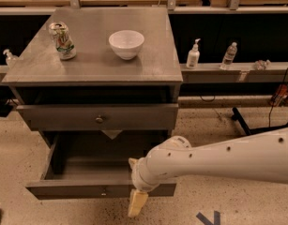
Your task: Close middle drawer
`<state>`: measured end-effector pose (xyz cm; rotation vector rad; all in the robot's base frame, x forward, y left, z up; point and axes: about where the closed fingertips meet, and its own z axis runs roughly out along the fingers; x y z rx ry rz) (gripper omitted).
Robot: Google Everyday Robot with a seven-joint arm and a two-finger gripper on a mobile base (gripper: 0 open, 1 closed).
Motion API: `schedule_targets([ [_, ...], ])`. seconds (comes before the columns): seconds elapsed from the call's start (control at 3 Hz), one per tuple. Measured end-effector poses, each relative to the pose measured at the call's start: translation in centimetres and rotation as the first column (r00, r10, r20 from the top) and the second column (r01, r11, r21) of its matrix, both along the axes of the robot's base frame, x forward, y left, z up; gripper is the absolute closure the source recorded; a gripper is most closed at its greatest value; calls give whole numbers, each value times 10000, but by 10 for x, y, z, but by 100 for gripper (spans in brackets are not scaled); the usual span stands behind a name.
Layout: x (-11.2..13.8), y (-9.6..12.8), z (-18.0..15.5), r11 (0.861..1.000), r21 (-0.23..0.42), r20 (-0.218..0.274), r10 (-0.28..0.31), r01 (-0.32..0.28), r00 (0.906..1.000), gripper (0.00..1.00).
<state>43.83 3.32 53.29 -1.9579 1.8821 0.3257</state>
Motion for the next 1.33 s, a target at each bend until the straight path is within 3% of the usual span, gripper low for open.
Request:
schedule_targets([
  [0.33,15,35,-1,9991,198,665,357,-370,9972,0],
  [1.0,21,27,-12,9996,83,728,253,-260,9970,0],
  [1.33,29,10,-38,9990,431,1015,95,-139,9948,0],
])
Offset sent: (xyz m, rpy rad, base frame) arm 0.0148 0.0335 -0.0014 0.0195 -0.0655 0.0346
